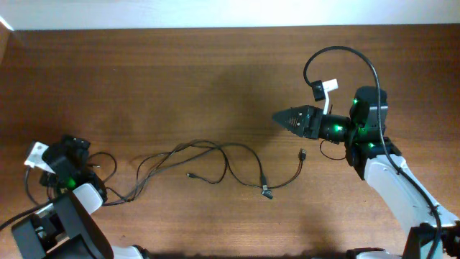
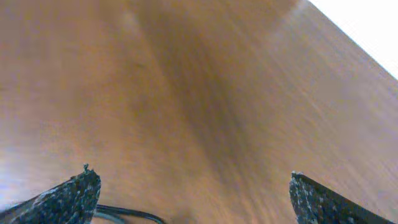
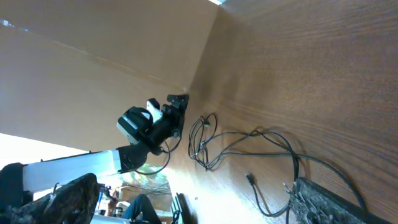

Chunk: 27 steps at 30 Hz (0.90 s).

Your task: Untangle cables

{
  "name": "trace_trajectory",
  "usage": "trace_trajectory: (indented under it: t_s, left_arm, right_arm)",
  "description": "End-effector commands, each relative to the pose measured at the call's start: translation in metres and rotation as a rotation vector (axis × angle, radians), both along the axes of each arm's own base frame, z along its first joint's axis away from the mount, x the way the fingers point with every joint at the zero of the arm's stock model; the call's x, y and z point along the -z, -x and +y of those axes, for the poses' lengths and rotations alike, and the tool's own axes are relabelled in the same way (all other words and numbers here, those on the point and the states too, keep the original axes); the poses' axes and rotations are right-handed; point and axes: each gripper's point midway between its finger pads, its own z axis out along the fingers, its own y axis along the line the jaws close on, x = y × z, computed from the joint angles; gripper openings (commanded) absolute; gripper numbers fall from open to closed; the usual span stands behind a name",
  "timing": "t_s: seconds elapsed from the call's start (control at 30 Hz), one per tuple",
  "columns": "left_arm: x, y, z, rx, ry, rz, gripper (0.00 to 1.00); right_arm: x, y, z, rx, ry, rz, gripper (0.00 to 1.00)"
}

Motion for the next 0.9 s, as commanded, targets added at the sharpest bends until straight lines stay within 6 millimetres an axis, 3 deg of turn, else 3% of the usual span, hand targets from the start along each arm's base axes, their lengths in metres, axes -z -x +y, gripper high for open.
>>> trace_trajectory:
  t_s: [0.0,0.13,0.27,0.37,0.47,0.63,0.87]
  left_arm:
    - [-0.026,-0.028,-0.036,0.238,0.077,-0.119,0.99]
    - [-0.030,-0.011,-0.059,0.280,0.163,-0.063,0.99]
    - [-0.022,0.024,-0.085,0.270,0.271,0.054,0.99]
    - [-0.023,0.040,-0.096,0.287,0.283,0.107,0.99]
    - [-0.011,0.055,-0.107,0.280,0.340,0.173,0.99]
    - [-0.005,0.063,-0.101,0.238,0.332,0.211,0.99]
    - [0.000,0.063,-0.102,0.237,0.345,0.225,1.00]
  right_arm:
    - [0.001,-0.002,0.001,0.001,0.008,-0.015,0.99]
    - [0.003,-0.002,0.000,0.008,0.012,-0.003,0.99]
    - [0.027,-0.002,-0.006,0.074,0.061,0.131,0.99]
    - [0.027,-0.001,-0.006,0.074,0.062,0.138,0.99]
    - [0.028,0.001,-0.003,0.063,0.065,0.135,0.99]
    - [0.030,0.007,0.012,0.022,0.094,0.097,0.99]
    - [0.032,0.007,0.014,0.025,0.101,0.097,0.99]
